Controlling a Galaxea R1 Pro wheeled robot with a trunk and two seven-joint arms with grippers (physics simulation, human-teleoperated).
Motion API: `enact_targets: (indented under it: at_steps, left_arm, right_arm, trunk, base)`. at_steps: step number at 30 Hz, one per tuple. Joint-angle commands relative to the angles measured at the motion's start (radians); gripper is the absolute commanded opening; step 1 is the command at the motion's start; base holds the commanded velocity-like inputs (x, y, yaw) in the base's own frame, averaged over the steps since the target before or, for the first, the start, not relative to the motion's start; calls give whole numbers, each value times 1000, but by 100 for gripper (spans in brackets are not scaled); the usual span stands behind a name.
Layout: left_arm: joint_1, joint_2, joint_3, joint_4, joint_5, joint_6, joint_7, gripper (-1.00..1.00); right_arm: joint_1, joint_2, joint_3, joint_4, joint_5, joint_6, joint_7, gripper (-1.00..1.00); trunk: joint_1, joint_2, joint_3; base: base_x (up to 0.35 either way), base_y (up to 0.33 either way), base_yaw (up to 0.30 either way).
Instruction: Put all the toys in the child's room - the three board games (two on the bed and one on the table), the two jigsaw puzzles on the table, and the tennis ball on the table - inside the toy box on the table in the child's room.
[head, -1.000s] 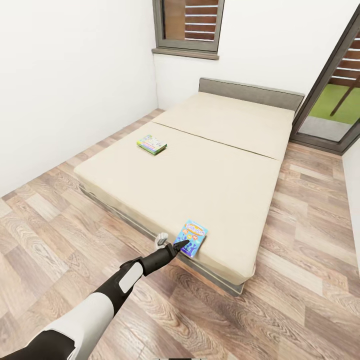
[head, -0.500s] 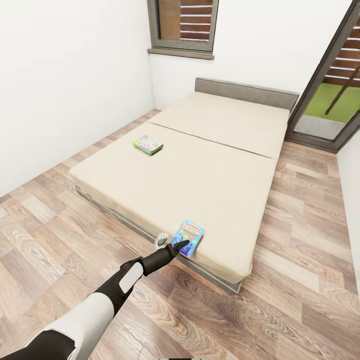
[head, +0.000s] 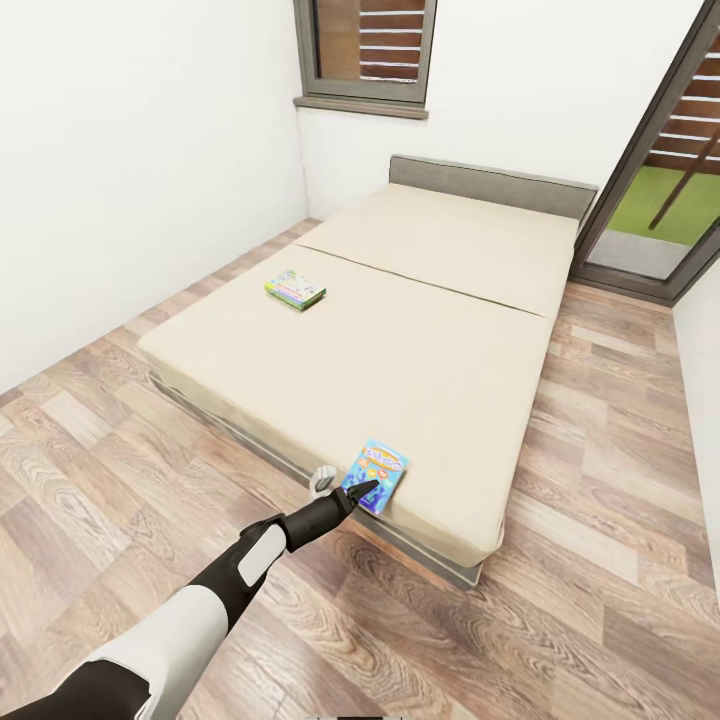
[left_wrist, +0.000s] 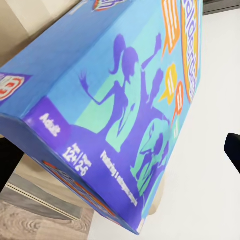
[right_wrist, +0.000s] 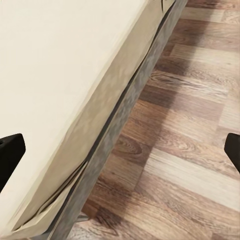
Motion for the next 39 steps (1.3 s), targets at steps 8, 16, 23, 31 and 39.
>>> enact_targets:
  at_steps: [8, 16, 23, 31, 39]
  left_arm:
    - [-1, 1, -3, 0, 11, 8, -1, 100]
    - [0, 0, -2, 0, 12, 6, -1, 100]
    - [0, -1, -3, 0, 12, 5, -2, 100]
    - [1, -4, -6, -4, 14, 4, -2, 100]
    - [1, -10, -9, -12, 14, 4, -2, 100]
  right_arm:
    - [-1, 0, -3, 0, -1, 8, 3, 100]
    - [-1, 0, -3, 0, -1, 8, 3, 100]
    - [-1, 0, -3, 0, -1, 8, 3, 100]
    - [-1, 0, -4, 0, -1, 8, 3, 100]
    - [-1, 0, -4, 0, -1, 8, 3, 100]
  trunk:
    - [0, 0, -1]
    - [0, 0, -1]
    - [0, 0, -1]
    - [0, 0, -1]
    - [0, 0, -1]
  base:
    - [0, 0, -3]
    - [0, 0, -1]
    - [0, 0, 0]
    - [0, 0, 0]
    - [0, 0, 0]
